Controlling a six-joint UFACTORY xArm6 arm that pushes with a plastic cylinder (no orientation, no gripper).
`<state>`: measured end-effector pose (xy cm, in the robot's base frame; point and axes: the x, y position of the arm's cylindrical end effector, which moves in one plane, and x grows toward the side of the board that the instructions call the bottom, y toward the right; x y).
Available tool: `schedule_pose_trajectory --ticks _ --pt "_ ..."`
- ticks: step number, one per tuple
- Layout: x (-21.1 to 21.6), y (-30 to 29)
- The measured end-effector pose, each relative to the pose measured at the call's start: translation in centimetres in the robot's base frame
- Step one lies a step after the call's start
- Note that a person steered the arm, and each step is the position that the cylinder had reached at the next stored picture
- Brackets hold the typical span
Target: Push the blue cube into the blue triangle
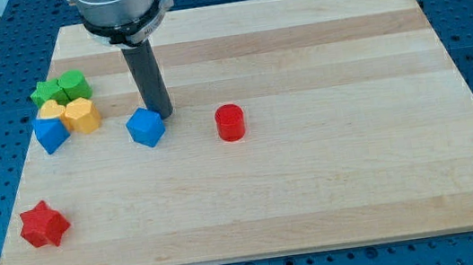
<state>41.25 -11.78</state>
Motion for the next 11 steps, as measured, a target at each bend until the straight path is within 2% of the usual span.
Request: schedule_pose_trajectory --ticks 2,3,5,6,7,9,10,11 --pt "1.8 3.8" --pt "2.8 1.4" --pt "2.8 -8.1" --pt "2.9 -10.5" --pt "4.6 -10.1" --pt "9.1 -6.4" --pt "10.2 1.1" --pt "10.1 11.2"
